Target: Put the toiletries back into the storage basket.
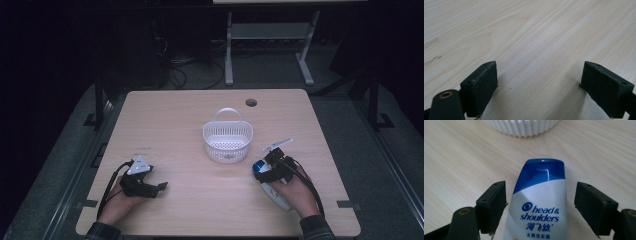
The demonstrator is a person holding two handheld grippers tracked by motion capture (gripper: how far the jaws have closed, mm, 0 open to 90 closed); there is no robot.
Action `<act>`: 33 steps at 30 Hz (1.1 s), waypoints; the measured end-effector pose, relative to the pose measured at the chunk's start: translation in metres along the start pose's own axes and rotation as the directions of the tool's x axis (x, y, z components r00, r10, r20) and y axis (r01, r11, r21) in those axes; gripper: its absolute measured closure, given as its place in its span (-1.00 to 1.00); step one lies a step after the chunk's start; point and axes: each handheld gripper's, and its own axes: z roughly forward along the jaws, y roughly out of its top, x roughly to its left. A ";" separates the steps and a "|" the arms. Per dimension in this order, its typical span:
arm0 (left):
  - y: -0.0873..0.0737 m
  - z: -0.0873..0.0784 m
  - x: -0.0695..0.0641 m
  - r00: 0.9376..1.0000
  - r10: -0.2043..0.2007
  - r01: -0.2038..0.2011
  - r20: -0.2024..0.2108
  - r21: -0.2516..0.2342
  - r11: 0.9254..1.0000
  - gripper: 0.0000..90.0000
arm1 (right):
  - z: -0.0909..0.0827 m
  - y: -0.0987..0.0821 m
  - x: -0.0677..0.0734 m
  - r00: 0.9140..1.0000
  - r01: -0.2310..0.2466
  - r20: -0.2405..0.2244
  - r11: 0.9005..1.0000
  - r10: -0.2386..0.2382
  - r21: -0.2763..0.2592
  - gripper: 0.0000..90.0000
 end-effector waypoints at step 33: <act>0.000 0.000 0.000 1.000 0.001 -0.001 0.001 0.000 1.000 -0.71 | 0.019 0.008 0.010 0.998 -0.017 0.059 0.987 0.008 0.157 -0.25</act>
